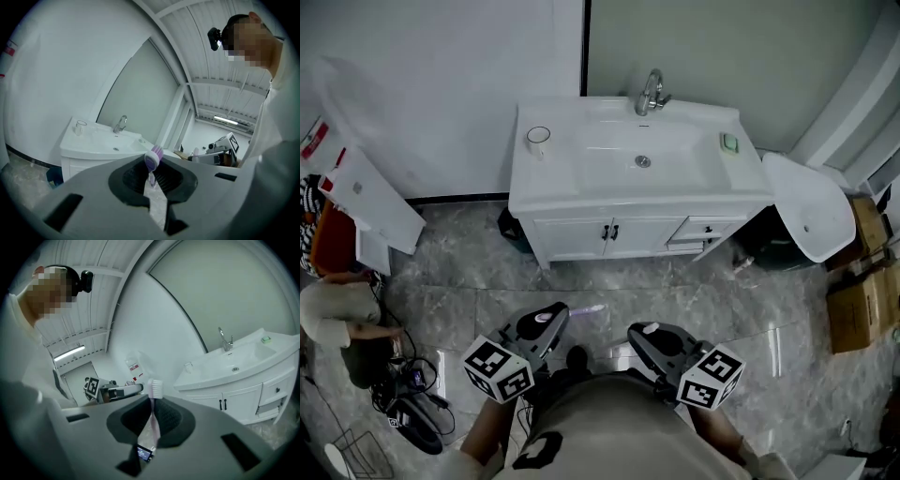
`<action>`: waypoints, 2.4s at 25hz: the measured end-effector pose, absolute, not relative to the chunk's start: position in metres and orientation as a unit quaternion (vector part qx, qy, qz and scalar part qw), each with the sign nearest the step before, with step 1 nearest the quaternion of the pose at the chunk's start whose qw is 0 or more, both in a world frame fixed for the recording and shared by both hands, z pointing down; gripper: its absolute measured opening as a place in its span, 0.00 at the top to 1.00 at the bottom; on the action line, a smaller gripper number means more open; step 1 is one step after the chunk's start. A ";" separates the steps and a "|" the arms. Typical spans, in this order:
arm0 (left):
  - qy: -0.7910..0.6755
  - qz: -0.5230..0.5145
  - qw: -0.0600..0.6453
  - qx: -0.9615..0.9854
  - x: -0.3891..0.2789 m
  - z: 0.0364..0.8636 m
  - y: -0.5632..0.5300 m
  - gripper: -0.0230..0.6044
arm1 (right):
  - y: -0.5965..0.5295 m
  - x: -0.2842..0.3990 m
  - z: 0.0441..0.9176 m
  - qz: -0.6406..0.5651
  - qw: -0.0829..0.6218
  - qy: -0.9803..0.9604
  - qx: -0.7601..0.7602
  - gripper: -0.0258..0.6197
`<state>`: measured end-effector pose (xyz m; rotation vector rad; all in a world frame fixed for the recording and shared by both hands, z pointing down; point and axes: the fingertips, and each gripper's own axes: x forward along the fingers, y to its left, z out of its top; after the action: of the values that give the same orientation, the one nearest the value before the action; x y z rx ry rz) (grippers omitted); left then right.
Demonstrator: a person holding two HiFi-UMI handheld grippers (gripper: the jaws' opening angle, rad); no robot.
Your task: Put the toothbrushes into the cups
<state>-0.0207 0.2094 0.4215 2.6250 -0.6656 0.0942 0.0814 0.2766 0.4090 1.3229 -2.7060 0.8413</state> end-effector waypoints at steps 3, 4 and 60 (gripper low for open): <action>-0.263 0.008 0.228 0.937 -0.044 0.421 0.192 0.90 | 0.268 0.058 0.410 0.259 0.035 -0.874 0.410 0.91; -0.270 0.001 0.233 0.934 -0.052 0.421 0.189 0.90 | 0.265 0.052 0.411 0.259 0.042 -0.875 0.406 0.91; -0.488 0.072 0.171 0.853 -0.072 0.404 0.042 0.90 | 0.086 0.119 0.430 0.329 0.049 -0.905 0.266 0.91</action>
<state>-0.0723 0.0421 0.4041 2.4217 -1.3870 0.2046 0.1188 0.0859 0.4303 0.8118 -2.7559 1.0023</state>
